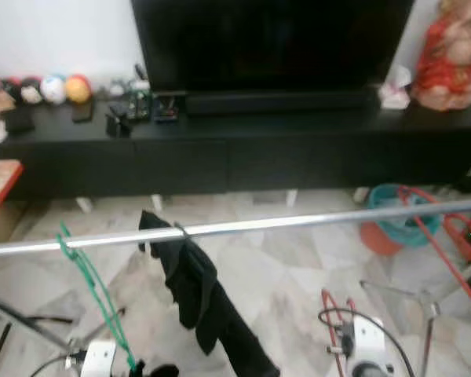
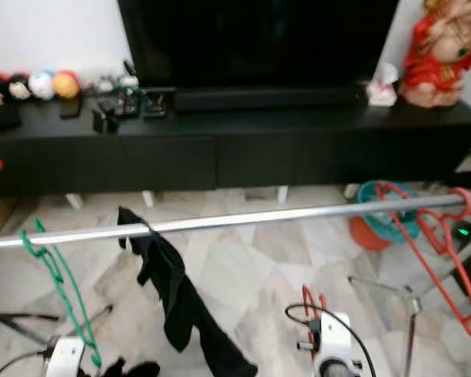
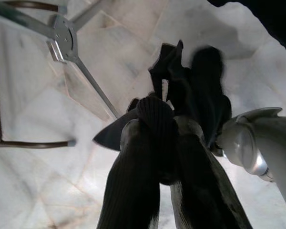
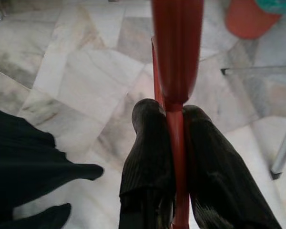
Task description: Hang hanger
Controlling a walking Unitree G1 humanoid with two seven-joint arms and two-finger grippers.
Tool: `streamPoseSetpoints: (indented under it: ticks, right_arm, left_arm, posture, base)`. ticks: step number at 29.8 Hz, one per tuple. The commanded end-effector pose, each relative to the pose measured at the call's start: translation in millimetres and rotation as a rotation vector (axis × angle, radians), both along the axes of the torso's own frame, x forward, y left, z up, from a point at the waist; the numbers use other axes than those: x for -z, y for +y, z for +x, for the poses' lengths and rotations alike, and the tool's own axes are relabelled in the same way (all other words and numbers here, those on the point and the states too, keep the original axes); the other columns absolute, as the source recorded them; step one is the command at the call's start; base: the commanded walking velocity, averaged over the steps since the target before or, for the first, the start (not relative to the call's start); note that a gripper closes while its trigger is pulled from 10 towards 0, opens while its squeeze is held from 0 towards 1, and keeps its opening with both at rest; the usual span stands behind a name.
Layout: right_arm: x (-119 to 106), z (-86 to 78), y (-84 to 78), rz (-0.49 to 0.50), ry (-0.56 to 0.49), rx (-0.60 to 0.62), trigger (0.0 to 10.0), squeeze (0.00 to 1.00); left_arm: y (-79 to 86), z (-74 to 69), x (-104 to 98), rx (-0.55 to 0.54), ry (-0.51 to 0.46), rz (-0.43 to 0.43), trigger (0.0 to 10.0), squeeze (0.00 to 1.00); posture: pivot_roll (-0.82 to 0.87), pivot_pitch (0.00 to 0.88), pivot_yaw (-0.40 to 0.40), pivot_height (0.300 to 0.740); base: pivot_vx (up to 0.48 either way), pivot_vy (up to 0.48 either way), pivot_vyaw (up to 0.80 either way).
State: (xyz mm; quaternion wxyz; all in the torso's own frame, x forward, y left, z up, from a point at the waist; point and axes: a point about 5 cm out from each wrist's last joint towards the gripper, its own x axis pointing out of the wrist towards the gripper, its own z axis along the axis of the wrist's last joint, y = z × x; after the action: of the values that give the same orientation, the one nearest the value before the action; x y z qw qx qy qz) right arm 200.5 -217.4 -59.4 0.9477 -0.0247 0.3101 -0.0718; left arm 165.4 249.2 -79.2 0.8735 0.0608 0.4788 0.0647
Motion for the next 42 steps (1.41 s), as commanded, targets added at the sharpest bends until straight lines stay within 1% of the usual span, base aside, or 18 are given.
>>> streamPoseSetpoints:
  ticks: [1,5,6,8,9,11,12,13,15,16,18,19,23,26,31,34,39,42]
  right_arm:
    - [-4.3,4.4,-1.3,-0.022,-0.034,-0.012,10.0,0.00]
    - [-13.4,15.7,0.9,-0.048,-0.104,-0.036,10.0,0.00]
    - [-17.7,20.1,1.8,-0.066,-0.137,-0.052,10.0,0.00]
    - [-20.9,23.0,2.8,-0.080,-0.163,-0.065,10.0,0.00]
    - [-25.4,27.2,4.5,-0.100,-0.198,-0.087,10.0,0.00]
    - [-28.4,29.9,5.6,-0.112,-0.220,-0.102,10.0,0.00]
    - [-33.2,34.1,6.3,-0.127,-0.255,-0.111,10.0,0.00]
    - [-33.2,34.1,6.3,-0.127,-0.255,-0.111,10.0,0.00]
    - [-41.5,40.8,7.2,-0.150,-0.314,-0.122,10.0,0.00]
    - [-41.5,40.8,7.2,-0.150,-0.314,-0.122,10.0,0.00]
    - [-50.8,49.3,8.3,-0.183,-0.367,-0.141,10.0,0.00]
    - [-50.8,49.3,8.3,-0.183,-0.367,-0.141,10.0,0.00]
    - [-61.4,59.7,11.0,-0.205,-0.422,-0.170,10.0,0.00]
    - [-73.8,70.7,10.7,-0.224,-0.480,-0.179,10.0,0.00]
    - [-78.9,76.8,12.5,-0.248,-0.493,-0.207,10.0,0.00]
    - [-81.5,80.0,12.2,-0.241,-0.501,-0.194,10.0,0.00]
    - [-90.8,86.7,10.7,-0.245,-0.549,-0.158,10.0,0.00]
    - [-92.7,86.8,12.5,-0.249,-0.568,-0.157,10.0,0.00]
  left_arm:
    - [1.5,-5.7,2.1,0.009,0.022,0.009,10.0,0.00]
    - [1.4,-5.5,2.0,0.010,0.021,0.010,10.0,0.00]
    - [1.3,-5.6,2.1,0.011,0.021,0.010,10.0,0.00]
    - [1.3,-5.7,2.2,0.010,0.021,0.011,10.0,0.00]
    - [1.2,-6.2,2.4,0.010,0.020,0.011,10.0,0.00]
    - [1.2,-6.3,2.4,0.009,0.020,0.011,10.0,0.00]
    - [1.3,-6.7,2.5,0.010,0.021,0.013,10.0,0.00]
    - [1.3,-6.7,2.5,0.010,0.021,0.013,10.0,0.00]
    - [1.6,-6.8,2.5,0.011,0.022,0.017,10.0,0.00]
    - [1.6,-6.8,2.5,0.011,0.022,0.017,10.0,0.00]
    - [1.4,-6.3,2.3,0.013,0.020,0.018,10.0,0.00]
    - [1.4,-6.3,2.3,0.013,0.020,0.018,10.0,0.00]
    - [0.6,-6.4,2.6,0.017,0.023,0.016,10.0,0.00]
    - [0.9,-5.3,2.1,0.019,0.021,0.020,10.0,0.00]
    - [0.6,-4.8,2.0,0.022,0.023,0.021,10.0,0.00]
    - [0.2,-4.5,2.0,0.025,0.024,0.021,10.0,0.00]
    - [-0.5,-5.4,2.6,0.041,0.029,0.024,10.0,0.00]
    - [-0.5,-7.3,3.4,0.040,0.033,0.027,10.0,0.00]
  posture:
    - [0.00,0.000,0.026,0.740]
    - [-0.01,0.000,0.029,0.740]
    - [-0.01,0.000,0.029,0.740]
    - [-0.01,0.000,0.030,0.740]
    - [-0.01,0.000,0.030,0.740]
    - [-0.01,0.000,0.032,0.740]
    - [-0.01,0.000,0.033,0.740]
    - [-0.01,0.000,0.033,0.740]
    - [-0.01,0.000,0.035,0.740]
    - [-0.01,0.000,0.035,0.740]
    - [-0.01,0.003,0.036,0.740]
    - [-0.01,0.003,0.036,0.740]
    - [-0.01,0.006,0.037,0.740]
    - [-0.01,0.007,0.039,0.740]
    - [-0.01,0.008,0.042,0.740]
    - [-0.01,0.008,0.042,0.740]
    - [0.00,0.008,0.044,0.740]
    - [0.00,0.008,0.044,0.740]
  base:
    - [0.000,0.000,0.00]
    - [0.000,0.000,0.00]
    - [0.000,0.000,0.00]
    - [0.000,0.000,0.00]
    - [0.000,0.000,0.00]
    - [0.000,0.000,0.00]
    - [0.000,0.000,0.00]
    - [0.000,0.000,0.00]
    - [0.000,0.000,0.00]
    - [0.000,0.000,0.00]
    - [0.000,0.000,0.00]
    - [0.000,0.000,0.00]
    - [0.000,0.000,0.00]
    - [0.000,0.000,0.00]
    - [0.000,0.000,0.00]
    - [0.000,0.000,0.00]
    - [0.000,0.000,0.00]
    - [0.000,0.000,0.00]
